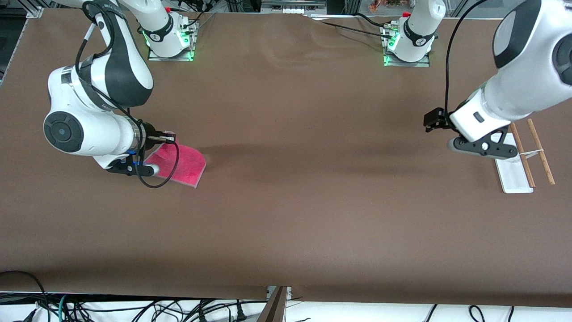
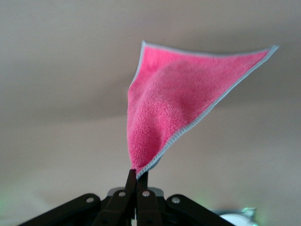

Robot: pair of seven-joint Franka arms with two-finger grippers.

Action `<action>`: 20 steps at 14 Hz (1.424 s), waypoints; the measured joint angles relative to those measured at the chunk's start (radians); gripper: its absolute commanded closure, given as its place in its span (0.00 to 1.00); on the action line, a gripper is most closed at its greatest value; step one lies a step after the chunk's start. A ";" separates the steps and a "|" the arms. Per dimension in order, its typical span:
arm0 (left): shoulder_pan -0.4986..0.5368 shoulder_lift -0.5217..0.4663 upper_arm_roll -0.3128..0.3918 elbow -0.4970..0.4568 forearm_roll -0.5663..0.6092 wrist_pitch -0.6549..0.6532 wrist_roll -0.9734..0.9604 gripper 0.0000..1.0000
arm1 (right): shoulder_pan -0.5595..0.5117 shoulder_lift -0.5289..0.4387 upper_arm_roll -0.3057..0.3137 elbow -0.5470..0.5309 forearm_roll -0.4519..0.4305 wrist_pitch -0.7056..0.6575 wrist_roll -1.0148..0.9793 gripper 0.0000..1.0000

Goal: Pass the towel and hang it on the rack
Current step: 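Carry the towel to mid-table with the right gripper while the left gripper approaches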

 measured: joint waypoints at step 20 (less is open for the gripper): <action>-0.082 0.233 -0.106 -0.002 -0.184 0.406 0.179 0.00 | 0.379 0.080 0.008 0.247 0.517 0.284 1.155 1.00</action>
